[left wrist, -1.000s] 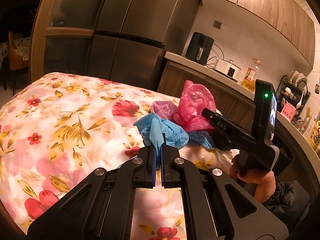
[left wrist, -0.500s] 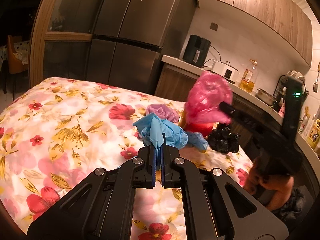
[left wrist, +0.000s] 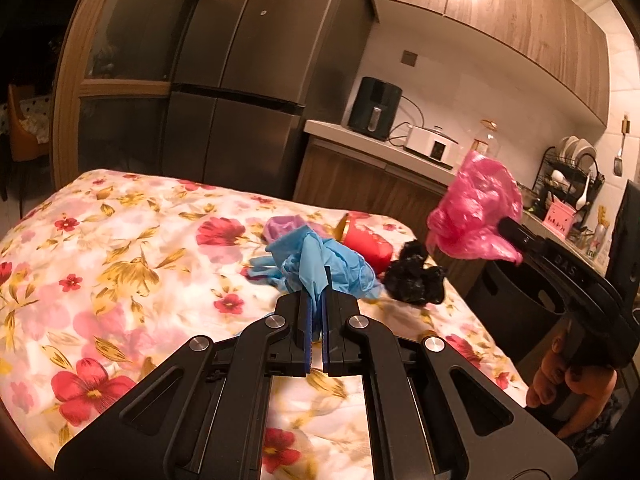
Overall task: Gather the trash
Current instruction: 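Grasp the pink plastic bag with the right tool while the left tool lifts the blue glove, then carry the blue glove and pink bag in both tools over the black bin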
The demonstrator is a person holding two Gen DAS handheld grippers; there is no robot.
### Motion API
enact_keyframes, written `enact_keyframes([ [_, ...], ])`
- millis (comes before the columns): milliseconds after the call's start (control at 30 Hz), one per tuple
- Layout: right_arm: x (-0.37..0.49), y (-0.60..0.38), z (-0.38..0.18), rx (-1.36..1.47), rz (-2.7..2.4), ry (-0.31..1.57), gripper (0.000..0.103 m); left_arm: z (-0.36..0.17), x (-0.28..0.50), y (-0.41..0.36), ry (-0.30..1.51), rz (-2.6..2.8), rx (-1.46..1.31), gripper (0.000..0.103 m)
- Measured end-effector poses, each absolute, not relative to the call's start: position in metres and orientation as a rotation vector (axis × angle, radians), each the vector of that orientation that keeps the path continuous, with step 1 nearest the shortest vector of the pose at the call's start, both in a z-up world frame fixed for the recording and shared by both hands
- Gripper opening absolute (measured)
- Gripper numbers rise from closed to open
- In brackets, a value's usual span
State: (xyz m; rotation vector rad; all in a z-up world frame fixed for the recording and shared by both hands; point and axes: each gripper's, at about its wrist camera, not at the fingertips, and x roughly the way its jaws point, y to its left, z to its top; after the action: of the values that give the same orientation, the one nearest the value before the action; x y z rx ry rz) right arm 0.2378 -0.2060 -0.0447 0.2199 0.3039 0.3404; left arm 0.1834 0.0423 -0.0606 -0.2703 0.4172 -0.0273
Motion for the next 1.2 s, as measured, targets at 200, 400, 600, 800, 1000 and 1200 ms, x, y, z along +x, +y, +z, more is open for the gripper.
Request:
enact_keyframes([
  [200,0.220,-0.231,-0.043,0.219,0.296,0.290,0.009,-0.057,0.180,0.017,0.415,-0.064,-0.251,0.002],
  [400,0.209,-0.260,-0.043,0.227,0.249,0.274,0.008,-0.050,0.184,-0.015,0.406,-0.114,-0.234,0.002],
  [600,0.201,-0.292,-0.041,0.255,0.188,0.247,0.008,-0.037,0.196,-0.057,0.383,-0.180,-0.188,0.002],
  [800,0.202,-0.331,-0.039,0.279,0.093,0.223,0.008,-0.021,0.215,-0.102,0.347,-0.268,-0.155,0.002],
  [1000,0.209,-0.367,-0.032,0.286,-0.007,0.196,0.008,-0.007,0.238,-0.144,0.308,-0.355,-0.162,0.002],
  [1200,0.222,-0.390,-0.032,0.273,-0.095,0.186,0.008,-0.002,0.266,-0.189,0.294,-0.435,-0.157,0.002],
])
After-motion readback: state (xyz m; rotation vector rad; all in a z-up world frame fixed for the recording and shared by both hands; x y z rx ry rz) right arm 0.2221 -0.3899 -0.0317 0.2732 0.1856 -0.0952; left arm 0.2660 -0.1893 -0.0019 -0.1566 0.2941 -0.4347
